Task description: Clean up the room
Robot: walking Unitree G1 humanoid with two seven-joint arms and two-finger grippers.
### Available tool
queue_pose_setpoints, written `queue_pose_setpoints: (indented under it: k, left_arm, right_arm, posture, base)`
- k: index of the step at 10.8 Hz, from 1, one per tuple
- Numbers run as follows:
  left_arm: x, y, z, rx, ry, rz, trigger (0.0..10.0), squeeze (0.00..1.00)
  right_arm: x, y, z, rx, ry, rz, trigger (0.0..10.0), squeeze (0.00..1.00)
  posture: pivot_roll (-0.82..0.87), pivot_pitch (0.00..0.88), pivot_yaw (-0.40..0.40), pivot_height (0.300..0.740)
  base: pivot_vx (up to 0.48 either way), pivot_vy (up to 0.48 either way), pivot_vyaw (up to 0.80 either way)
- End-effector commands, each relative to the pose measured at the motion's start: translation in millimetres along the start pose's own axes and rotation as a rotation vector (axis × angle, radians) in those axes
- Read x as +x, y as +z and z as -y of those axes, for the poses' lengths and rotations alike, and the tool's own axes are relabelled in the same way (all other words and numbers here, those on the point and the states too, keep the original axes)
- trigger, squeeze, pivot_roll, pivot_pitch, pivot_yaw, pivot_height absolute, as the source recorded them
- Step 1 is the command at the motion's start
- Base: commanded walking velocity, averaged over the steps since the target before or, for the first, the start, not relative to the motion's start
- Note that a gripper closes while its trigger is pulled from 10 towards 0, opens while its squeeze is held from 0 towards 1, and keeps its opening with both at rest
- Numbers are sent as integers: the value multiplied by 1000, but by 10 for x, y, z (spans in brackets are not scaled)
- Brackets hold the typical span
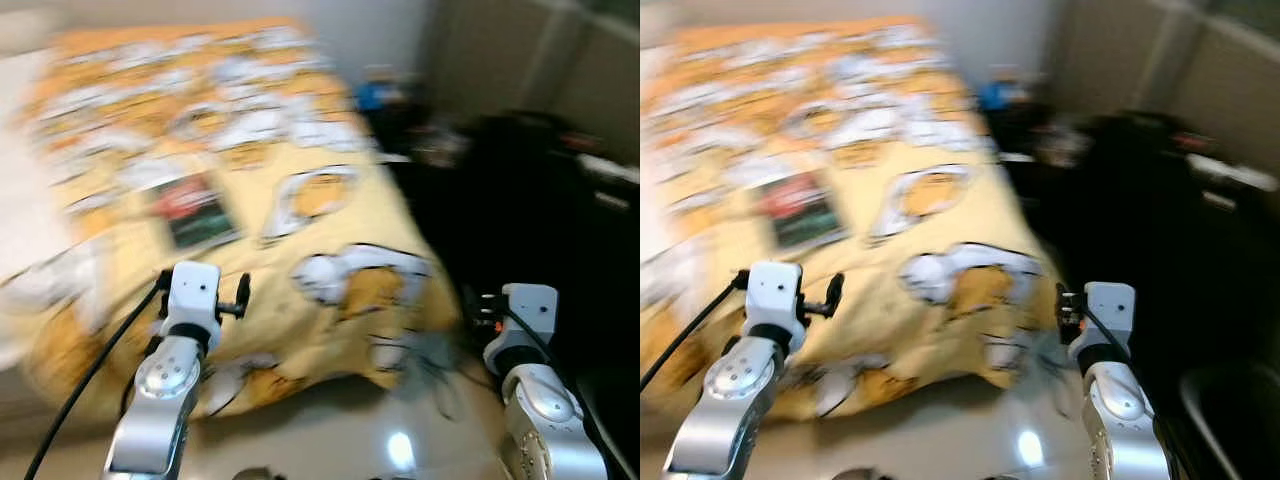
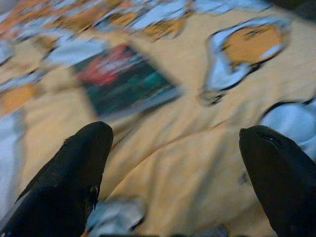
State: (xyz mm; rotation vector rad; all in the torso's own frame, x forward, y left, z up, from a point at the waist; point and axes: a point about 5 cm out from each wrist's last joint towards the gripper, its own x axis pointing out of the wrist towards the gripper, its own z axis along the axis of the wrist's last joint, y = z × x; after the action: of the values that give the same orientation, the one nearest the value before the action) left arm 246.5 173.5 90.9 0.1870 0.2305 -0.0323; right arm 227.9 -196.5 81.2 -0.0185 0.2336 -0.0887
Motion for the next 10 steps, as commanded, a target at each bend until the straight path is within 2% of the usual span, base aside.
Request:
queue_pose_setpoints:
  k: [1, 2, 3, 4, 5, 7, 8, 9, 10]
  left_arm:
    - [-15, 49, -13, 16, 0, 1, 10000, 0]
    - [-12, 73, -16, 32, -3, 18, 10000, 0]
    - [-16, 147, 23, 13, -35, 65, 10000, 0]
    - [-6, 185, 23, 37, -40, 60, 10000, 0]
    - [9, 209, -12, 46, -23, 54, 10000, 0]
    - [62, 228, -21, -10, -54, 37, 10000, 0]
    - [39, 251, 9, -56, -96, 51, 10000, 0]
    - [48, 225, -29, -16, -46, 53, 10000, 0]
    - [55, 213, -53, -47, -28, 41, 10000, 0]
  right_arm:
    - [-27, 45, -13, 39, 16, 16, 10000, 1000]
    - [-27, 72, -29, 60, 24, 36, 10000, 1000]
    - [-39, 57, -3, 48, -17, 40, 10000, 1000]
    - [-67, 16, 42, 50, -75, 30, 10000, 1000]
    - [-109, -17, 46, 93, -101, 23, 10000, 1000]
    - [-9, 4, 77, 168, -167, 10, 10000, 1000]
    - [43, 12, 63, 86, -188, -1, 10000, 1000]
    - [84, 78, -24, 136, -206, 45, 10000, 1000]
    - [102, 89, -62, 172, -196, 34, 10000, 1000]
  posture:
    - [78, 0, 36, 740]
    - [80, 0, 34, 740]
    - [93, 0, 32, 740]
    - [96, 0, 41, 740]
    - [93, 0, 55, 740]
    - [76, 0, 56, 740]
    - [78, 0, 54, 740]
    - [74, 0, 59, 740]
    - [100, 0, 50, 740]
  base:
    - [0, 0, 800]
    - [0, 0, 800]
    - [0, 0, 800]
    - [0, 0, 800]
    - [0, 0, 675]
    - [0, 0, 0]
    - [0, 0, 0]
    - [0, 0, 0]
    - [0, 0, 0]
